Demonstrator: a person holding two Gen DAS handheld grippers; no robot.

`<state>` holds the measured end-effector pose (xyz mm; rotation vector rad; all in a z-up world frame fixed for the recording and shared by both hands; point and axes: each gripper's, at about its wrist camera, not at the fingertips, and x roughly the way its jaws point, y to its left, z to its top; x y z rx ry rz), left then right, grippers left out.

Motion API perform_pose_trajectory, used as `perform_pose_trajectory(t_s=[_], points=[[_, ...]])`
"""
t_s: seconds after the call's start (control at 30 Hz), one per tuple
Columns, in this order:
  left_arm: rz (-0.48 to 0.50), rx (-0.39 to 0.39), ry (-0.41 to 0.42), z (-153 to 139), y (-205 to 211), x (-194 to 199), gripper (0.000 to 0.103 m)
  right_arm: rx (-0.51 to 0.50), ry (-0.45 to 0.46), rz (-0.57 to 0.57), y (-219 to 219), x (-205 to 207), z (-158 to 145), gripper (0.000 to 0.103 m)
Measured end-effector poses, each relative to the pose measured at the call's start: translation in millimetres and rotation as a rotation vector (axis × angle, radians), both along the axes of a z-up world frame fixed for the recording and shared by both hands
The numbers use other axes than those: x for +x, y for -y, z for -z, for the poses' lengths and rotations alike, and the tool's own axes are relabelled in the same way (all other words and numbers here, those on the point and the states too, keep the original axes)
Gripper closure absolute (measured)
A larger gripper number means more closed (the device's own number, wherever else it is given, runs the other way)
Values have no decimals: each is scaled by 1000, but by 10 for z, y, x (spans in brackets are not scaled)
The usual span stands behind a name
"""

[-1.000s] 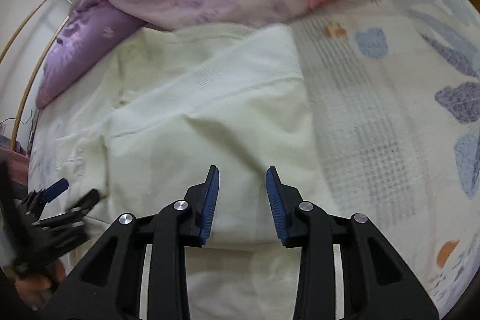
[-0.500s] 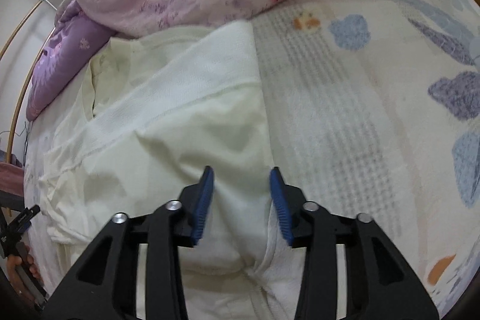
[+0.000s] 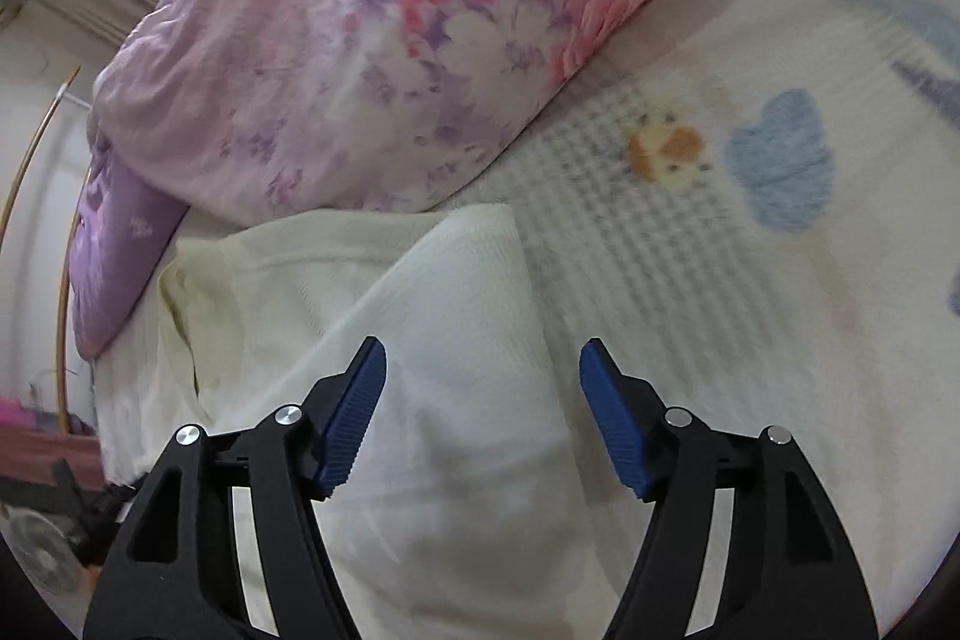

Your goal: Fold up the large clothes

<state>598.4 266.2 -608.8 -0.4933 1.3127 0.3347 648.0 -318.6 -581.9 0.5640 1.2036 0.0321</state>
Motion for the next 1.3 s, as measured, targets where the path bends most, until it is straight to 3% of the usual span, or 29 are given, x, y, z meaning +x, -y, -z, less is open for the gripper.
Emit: perform_pose_trajectory(t_s=[0.13, 0.23, 0.27, 0.3, 0.33, 0.37, 0.4, 0.53, 0.67, 0.8, 0.9, 1.03, 1.1, 1.17, 1.3], points=[[6, -12, 4, 81, -34, 108, 10, 57, -10, 37, 13, 194, 149, 38], [20, 36, 15, 64, 19, 184, 12, 64, -22, 20, -46, 331, 223, 36], [23, 44, 27, 45, 23, 212, 26, 44, -16, -1, -73, 356, 215, 49], [34, 34, 45, 34, 36, 263, 39, 23, 0, -44, -131, 377, 183, 72], [48, -13, 77, -6, 77, 279, 69, 8, -4, -86, -192, 387, 162, 80], [51, -39, 89, -53, 105, 280, 87, -2, -1, -111, -227, 373, 125, 93], [54, -38, 95, -105, 126, 273, 88, 2, 23, -132, -244, 343, 63, 94], [72, -53, 220, -571, 172, 21, 92, 13, 162, -138, -187, 82, -368, 95], [126, -29, 301, -1025, 269, -358, 94, 11, 291, -175, -109, -437, -920, 95], [127, 1, 354, -1462, 276, -1002, 94, 3, 368, -163, 52, -1128, -1308, 95], [120, 21, 355, -1639, 380, -1658, 95, 8, 370, -147, 182, -1749, -1410, 95], [86, -3, 279, -1513, 390, -2549, 95, 40, 282, -124, 371, -2542, -1292, 93], [50, 13, 189, -1300, 406, -2902, 95, 24, 199, -97, 454, -2867, -1128, 76], [-33, -8, 100, -1039, 381, -3350, 94, -3, 76, -21, 578, -3166, -895, 68], [-185, -98, 1, -700, 335, -3961, 94, 102, -99, 164, 885, -3650, -486, 51]])
